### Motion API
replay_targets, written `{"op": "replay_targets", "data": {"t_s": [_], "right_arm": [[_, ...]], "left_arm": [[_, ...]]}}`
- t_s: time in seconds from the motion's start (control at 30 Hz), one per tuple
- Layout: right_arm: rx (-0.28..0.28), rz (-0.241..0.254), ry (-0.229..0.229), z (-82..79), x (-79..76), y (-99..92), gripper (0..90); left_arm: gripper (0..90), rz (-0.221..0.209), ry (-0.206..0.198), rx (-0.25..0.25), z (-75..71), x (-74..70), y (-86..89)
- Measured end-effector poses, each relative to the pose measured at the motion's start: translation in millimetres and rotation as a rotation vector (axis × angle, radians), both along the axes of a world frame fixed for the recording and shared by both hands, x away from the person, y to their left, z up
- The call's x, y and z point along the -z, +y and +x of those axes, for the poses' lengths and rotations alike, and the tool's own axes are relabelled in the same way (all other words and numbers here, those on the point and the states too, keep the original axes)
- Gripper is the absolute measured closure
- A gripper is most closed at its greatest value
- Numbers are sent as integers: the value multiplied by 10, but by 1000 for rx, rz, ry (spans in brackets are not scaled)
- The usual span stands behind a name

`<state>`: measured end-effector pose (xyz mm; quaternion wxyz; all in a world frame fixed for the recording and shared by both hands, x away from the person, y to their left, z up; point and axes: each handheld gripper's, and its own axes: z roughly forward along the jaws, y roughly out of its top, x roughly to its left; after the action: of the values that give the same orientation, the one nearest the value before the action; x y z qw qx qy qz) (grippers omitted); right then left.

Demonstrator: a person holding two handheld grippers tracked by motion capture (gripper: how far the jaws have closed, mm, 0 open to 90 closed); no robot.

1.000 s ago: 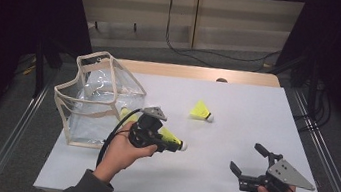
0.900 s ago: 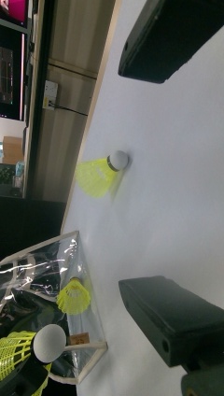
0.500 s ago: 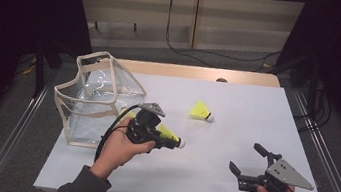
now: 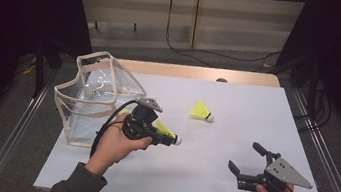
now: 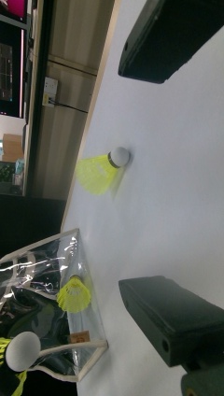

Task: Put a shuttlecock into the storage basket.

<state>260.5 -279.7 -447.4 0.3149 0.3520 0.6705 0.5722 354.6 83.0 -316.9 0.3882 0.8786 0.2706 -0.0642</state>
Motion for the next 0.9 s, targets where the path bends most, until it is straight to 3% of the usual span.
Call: {"op": "replay_targets", "data": {"t_s": [0.03,0.2,0.4,0.9], "right_arm": [[-2,-3,2,2,-2,5,8],[-4,-5,0,7,-2,13,7],[7,3,0,-9,-5,-21,8],[10,1,2,-31,3,-41,8]], "left_arm": [[826,14,-6,-5,-1,-17,5],[826,-7,3,-9,6,-53,43],[826,19,-10,-14,8,-114,48],[826,16,14,-7,99,-239,74]]}}
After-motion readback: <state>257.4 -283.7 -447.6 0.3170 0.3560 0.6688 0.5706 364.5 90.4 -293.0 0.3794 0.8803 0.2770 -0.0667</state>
